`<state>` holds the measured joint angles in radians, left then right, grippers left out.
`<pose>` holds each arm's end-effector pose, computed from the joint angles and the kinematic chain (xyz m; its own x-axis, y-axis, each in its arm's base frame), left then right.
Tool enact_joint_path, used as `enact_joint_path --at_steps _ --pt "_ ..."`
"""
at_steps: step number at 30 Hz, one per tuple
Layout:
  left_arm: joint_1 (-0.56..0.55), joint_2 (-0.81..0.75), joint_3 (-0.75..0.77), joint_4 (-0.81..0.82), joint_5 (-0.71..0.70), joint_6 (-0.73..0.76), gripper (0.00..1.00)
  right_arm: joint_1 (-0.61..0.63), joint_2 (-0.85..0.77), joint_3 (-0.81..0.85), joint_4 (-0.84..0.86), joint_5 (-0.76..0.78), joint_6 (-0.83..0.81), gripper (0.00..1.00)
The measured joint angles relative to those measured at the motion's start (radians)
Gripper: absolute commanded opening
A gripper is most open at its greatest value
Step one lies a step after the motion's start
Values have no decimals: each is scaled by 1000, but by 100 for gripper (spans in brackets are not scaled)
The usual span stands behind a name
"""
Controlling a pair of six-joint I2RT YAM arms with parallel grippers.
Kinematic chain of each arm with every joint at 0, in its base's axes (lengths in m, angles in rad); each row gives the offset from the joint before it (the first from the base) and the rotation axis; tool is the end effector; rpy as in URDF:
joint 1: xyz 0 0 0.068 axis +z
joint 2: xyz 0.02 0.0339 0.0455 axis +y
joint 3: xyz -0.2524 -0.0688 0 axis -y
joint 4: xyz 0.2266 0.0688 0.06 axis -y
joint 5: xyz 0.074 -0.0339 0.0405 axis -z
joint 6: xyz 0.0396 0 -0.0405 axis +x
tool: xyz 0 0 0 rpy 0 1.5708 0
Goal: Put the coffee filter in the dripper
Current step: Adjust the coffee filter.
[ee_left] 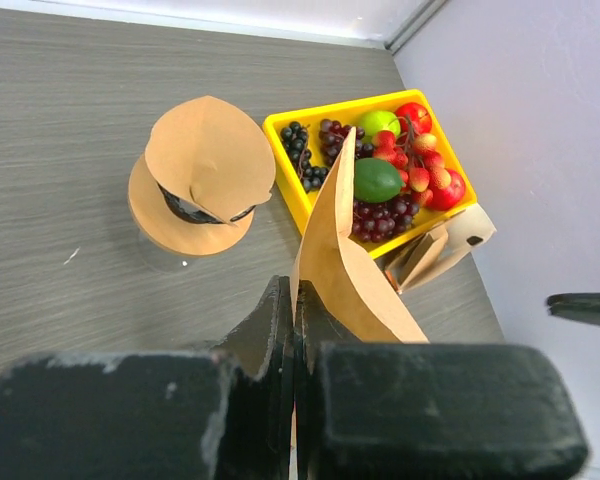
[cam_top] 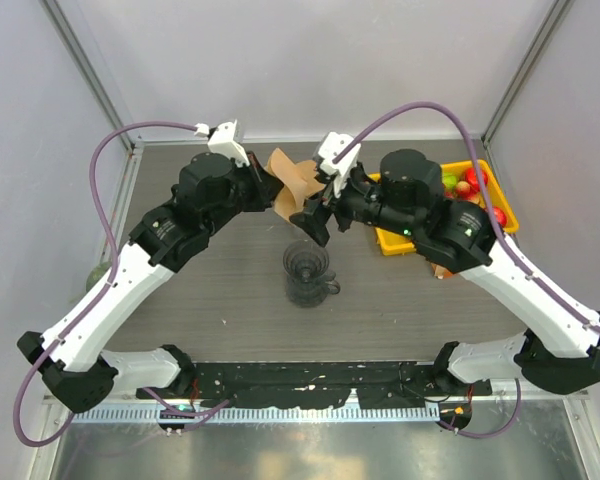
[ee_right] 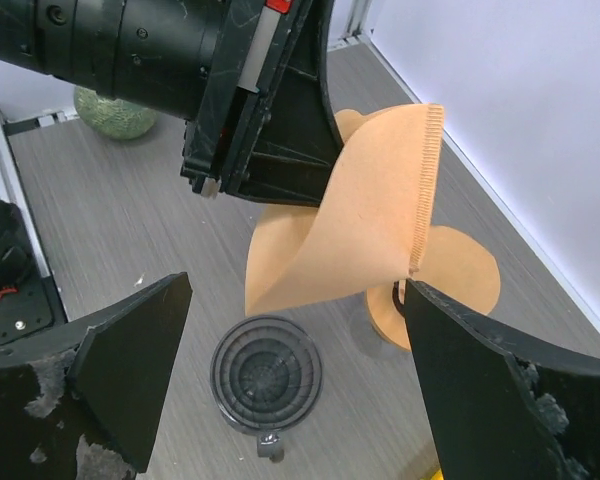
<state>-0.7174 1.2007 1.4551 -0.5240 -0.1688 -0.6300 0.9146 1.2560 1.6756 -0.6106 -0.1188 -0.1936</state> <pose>0.1866 -0.1540 0.4338 -0.4721 -0.3589 -0.8052 0.3068 0.7894 -0.5317 0.1400 0.1895 0.4791 0.0514 -0.2464 -0.9678 -0.8640 0.4751 -0.1668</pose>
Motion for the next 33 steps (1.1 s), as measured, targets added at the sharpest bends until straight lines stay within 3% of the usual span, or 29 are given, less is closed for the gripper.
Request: enact_joint_path --at_steps 6,17,28,33 --pt "-24 11 16 -8 -66 0 0 87 69 0 25 227 -43 86" --pt "-43 2 11 -4 -132 5 0 110 167 10 77 526 -78 49" --pt "-73 -34 -44 5 -146 13 3 110 170 16 95 602 -82 5" --pt "-75 -50 -72 15 -146 21 10 110 164 3 121 597 -87 5"
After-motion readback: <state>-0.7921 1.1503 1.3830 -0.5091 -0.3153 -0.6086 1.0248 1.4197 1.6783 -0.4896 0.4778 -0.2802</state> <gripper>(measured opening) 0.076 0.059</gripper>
